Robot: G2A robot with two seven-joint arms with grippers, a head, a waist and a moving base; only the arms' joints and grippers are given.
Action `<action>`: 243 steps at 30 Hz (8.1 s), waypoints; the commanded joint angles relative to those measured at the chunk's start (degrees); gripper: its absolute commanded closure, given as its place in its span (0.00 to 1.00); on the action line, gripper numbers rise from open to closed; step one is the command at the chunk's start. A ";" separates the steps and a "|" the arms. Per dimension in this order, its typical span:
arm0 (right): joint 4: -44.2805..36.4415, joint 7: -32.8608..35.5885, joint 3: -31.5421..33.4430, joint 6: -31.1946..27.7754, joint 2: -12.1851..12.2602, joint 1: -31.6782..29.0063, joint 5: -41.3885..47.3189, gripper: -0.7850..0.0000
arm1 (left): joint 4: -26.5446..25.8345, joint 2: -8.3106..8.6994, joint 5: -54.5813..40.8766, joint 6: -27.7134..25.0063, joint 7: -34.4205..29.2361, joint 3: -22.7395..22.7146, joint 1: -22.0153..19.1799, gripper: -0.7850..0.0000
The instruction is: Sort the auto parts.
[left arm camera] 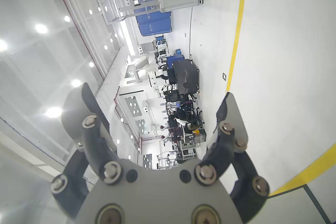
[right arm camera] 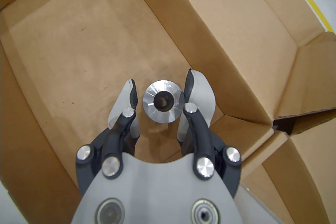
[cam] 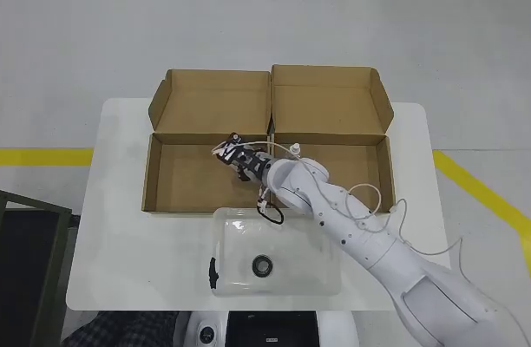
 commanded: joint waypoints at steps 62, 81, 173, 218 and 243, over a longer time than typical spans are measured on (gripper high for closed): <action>-47.75 -3.28 26.27 -47.48 14.97 -43.55 -16.21 0.34 | 0.00 0.00 0.00 0.00 0.00 0.00 0.00 0.00; -40.83 -1.85 21.44 -46.35 15.92 -39.14 -17.05 0.31 | 0.00 0.00 0.00 0.00 0.00 0.00 0.00 0.00; -42.22 -11.65 26.78 -34.69 17.86 -29.91 11.91 1.00 | 0.00 0.00 0.00 0.00 0.00 0.00 0.00 0.00; -16.09 -5.91 7.74 -14.78 10.69 -9.57 5.36 1.00 | 0.00 0.00 0.00 0.00 0.00 0.00 0.00 0.00; -10.40 -1.07 4.18 -14.36 7.55 -6.65 3.70 0.83 | 0.00 0.00 0.00 0.00 0.00 0.00 0.00 0.00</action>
